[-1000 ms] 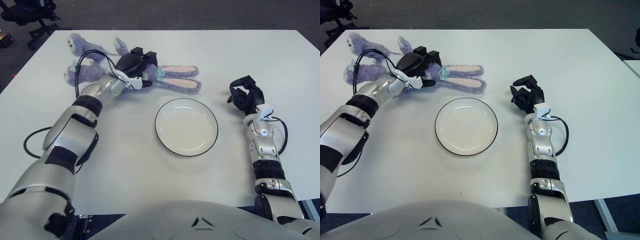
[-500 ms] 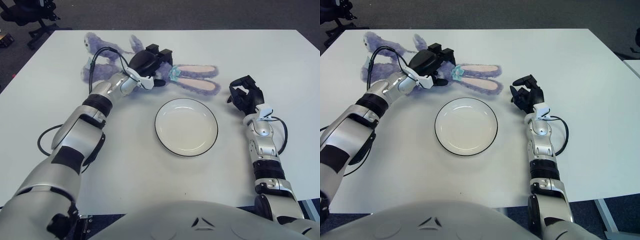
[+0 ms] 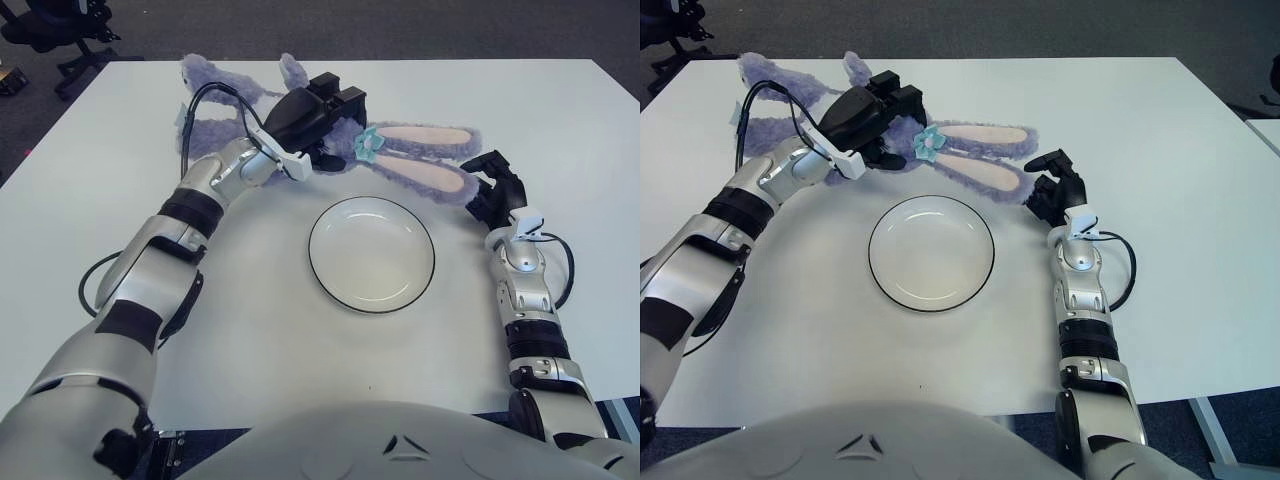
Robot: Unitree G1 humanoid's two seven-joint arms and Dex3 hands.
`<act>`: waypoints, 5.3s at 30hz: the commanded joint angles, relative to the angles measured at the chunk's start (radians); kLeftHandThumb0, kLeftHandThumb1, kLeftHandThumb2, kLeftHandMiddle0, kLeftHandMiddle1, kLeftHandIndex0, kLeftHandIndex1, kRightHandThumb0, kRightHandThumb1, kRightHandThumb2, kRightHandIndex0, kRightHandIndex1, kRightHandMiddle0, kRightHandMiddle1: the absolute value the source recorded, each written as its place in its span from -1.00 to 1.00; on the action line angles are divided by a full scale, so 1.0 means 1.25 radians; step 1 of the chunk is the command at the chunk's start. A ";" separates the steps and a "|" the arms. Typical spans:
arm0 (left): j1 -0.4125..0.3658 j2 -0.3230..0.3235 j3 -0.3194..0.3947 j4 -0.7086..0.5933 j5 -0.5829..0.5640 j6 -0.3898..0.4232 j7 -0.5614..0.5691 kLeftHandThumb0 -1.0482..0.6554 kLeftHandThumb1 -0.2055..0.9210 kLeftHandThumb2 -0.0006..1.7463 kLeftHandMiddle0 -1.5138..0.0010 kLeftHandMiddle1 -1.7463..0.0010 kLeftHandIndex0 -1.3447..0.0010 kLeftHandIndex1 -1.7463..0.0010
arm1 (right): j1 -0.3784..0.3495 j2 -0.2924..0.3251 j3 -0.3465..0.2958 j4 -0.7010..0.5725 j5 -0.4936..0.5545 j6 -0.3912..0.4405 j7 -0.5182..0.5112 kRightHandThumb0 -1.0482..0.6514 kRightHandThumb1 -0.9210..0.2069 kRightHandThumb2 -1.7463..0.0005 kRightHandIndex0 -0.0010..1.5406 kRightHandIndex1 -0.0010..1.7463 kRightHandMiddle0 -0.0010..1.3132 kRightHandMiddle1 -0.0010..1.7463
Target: Put the doll into the plate.
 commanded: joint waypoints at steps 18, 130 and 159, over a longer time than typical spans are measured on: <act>0.062 0.030 0.060 -0.153 -0.010 -0.002 -0.036 0.74 0.12 0.34 0.31 -1.00 0.15 -1.00 | 0.035 -0.002 0.017 0.003 -0.017 0.043 -0.006 -0.18 -1.00 0.55 0.01 0.90 -0.50 0.84; 0.244 -0.144 0.152 -0.440 0.158 0.118 0.196 -0.60 0.95 -1.00 0.32 -1.00 0.63 -1.00 | -0.047 -0.006 0.037 0.050 -0.036 0.085 -0.028 -0.18 -1.00 0.56 -0.01 0.89 -0.49 0.83; -0.097 -0.105 0.010 -0.011 -0.105 -0.116 -0.220 0.37 0.54 -0.29 -0.26 -1.00 -0.06 -1.00 | -0.088 -0.038 0.044 0.068 -0.061 0.170 -0.033 -0.18 -1.00 0.59 -0.08 0.83 -0.44 0.80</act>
